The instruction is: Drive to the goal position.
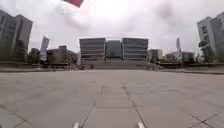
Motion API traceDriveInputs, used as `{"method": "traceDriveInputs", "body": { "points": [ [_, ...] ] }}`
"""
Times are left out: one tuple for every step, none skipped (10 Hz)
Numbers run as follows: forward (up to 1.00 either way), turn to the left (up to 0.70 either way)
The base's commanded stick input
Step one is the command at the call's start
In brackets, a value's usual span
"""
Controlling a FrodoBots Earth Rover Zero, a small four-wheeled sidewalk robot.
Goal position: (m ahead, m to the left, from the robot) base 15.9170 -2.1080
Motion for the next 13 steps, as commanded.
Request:
{"method": "traceDriveInputs", "body": {
  "points": [
    [0.70,0.01],
    [0.70,0.01],
    [0.70,0.01],
    [0.70,0.01],
    [0.70,0.01],
    [0.70,0.01],
    [0.70,0.01],
    [0.70,0.01],
    [0.70,0.01],
    [0.70,0.01],
    [0.70,0.01],
    [0.70,0.01],
    [0.70,0.01]
  ]
}}
